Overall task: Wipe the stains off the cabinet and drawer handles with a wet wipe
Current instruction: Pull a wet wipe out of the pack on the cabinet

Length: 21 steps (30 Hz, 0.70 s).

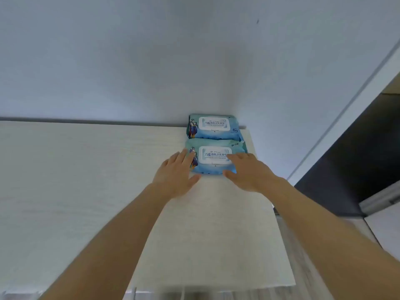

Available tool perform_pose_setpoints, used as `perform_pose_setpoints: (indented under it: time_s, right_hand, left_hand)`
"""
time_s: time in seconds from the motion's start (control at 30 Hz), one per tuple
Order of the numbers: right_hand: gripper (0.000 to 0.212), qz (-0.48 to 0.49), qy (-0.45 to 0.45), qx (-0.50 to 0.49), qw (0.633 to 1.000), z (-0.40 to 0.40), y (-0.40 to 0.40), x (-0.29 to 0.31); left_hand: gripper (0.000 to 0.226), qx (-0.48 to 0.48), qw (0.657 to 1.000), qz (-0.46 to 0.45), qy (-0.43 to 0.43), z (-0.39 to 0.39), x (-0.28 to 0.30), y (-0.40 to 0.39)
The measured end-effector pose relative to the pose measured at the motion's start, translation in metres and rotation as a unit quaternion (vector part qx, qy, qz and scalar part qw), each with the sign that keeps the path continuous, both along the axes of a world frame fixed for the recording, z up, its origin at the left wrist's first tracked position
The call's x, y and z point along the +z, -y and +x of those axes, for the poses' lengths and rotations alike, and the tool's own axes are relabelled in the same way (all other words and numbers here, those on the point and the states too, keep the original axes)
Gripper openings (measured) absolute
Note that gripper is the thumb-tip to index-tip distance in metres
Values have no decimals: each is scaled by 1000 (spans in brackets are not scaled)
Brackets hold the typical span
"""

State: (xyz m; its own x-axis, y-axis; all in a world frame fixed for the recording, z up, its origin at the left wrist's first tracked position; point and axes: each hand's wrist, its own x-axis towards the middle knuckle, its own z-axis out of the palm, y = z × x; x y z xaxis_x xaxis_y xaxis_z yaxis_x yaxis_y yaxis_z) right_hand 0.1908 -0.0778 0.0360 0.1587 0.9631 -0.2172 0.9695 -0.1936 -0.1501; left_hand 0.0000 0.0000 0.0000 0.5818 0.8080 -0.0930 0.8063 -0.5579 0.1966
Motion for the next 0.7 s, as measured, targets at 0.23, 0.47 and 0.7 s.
perform_pose_setpoints:
  time_s: [0.23, 0.47, 0.7]
  right_hand:
    - [59, 18, -40, -5, 999, 15, -18, -27]
    - [56, 82, -42, 0, 996, -5, -15, -33]
    - [56, 115, -52, 24, 992, -62, 5, -36]
  left_hand:
    - [69, 17, 1000, 15, 16, 14, -24, -16]
    - [55, 18, 994, 63, 83, -17, -22, -5]
    - [43, 0, 984, 113, 138, -78, -21, 23]
